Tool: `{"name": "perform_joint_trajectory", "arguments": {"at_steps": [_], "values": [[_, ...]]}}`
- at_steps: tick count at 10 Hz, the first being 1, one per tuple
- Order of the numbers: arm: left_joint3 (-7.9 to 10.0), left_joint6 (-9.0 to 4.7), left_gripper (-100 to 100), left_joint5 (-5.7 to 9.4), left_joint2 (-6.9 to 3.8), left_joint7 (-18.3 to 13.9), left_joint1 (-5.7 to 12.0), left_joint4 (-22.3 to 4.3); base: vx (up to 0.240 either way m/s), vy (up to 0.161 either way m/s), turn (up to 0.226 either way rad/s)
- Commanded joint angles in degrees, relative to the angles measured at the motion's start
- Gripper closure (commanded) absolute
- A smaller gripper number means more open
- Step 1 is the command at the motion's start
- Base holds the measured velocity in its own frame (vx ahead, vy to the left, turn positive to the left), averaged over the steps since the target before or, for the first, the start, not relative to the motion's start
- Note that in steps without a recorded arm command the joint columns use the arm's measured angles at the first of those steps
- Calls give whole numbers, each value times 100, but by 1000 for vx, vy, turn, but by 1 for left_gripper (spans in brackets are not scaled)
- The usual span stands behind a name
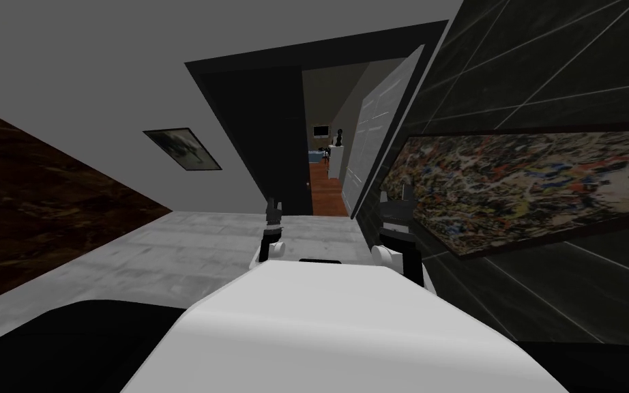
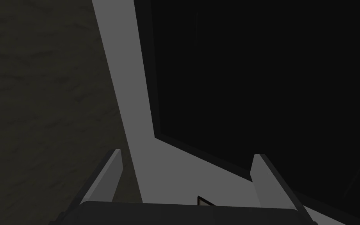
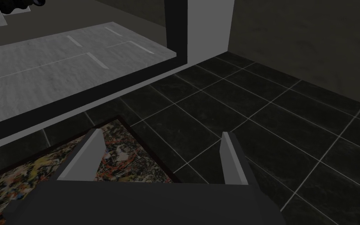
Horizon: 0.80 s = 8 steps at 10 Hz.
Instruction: Push the door open
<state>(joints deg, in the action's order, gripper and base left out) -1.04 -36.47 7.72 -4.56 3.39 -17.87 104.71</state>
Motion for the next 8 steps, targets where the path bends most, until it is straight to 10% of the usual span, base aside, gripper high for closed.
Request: {"name": "perform_joint_trajectory", "arguments": {"at_steps": [1, 8], "values": [[1, -16, -100, 38, -40, -2, 80, -201, 108, 7, -17], [-77, -152, -100, 149, -94, 57, 477, -1220, 98, 4, -13]]}}
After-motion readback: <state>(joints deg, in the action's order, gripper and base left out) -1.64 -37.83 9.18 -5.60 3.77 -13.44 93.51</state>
